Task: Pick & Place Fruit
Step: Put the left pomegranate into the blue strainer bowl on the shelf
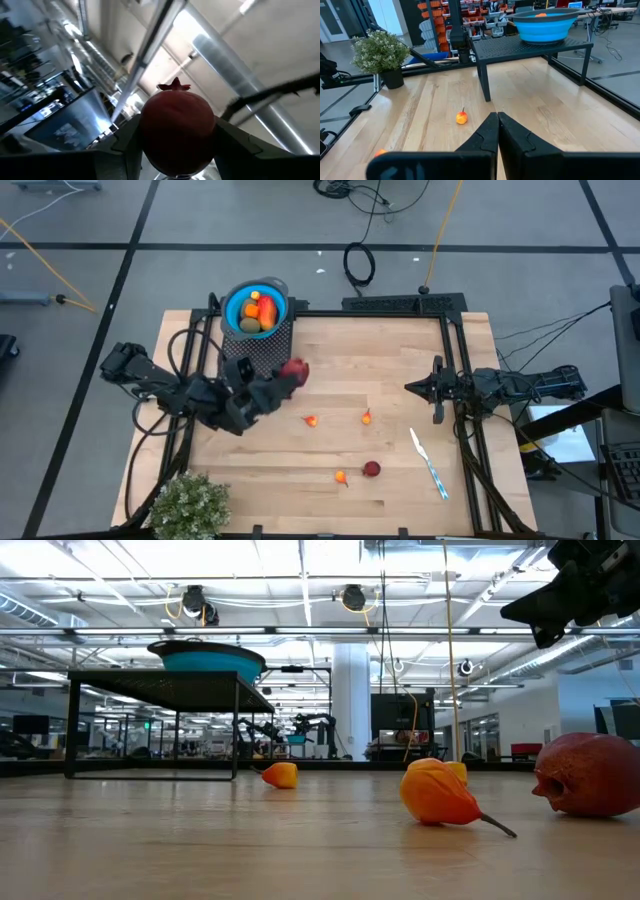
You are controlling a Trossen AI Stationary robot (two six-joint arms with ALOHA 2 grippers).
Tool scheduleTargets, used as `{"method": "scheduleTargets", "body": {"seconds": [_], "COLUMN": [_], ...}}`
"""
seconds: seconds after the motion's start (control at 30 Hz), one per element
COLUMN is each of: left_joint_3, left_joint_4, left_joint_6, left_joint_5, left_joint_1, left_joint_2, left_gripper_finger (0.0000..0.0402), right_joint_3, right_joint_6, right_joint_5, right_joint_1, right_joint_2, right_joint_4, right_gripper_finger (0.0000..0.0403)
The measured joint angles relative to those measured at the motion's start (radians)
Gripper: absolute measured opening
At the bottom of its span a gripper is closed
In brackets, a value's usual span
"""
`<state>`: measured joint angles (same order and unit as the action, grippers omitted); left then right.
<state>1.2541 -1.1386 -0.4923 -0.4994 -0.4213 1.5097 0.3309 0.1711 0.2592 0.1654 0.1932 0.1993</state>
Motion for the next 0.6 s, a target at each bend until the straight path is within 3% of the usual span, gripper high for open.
{"method": "scheduleTargets", "body": {"seconds": [0.3, 0.6], "left_joint_3": [0.000, 0.000], "left_joint_4": [0.036, 0.581], "left_joint_6": [-0.031, -0.065], "left_joint_5": [-0.051, -0.067], "left_joint_1": [0.000, 0.012], "left_joint_2": [0.000, -0.001], "left_gripper_finger": [0.0184, 0.0184], "right_joint_3": [0.000, 0.000], "right_joint_6": [0.000, 0.000], "right_joint_5": [0.000, 0.000], "right_joint_1": [0.000, 0.000], "right_joint_2": [0.000, 0.000], "right_joint_4": [0.000, 0.000], "right_gripper_finger": [0.0000, 0.0000]}}
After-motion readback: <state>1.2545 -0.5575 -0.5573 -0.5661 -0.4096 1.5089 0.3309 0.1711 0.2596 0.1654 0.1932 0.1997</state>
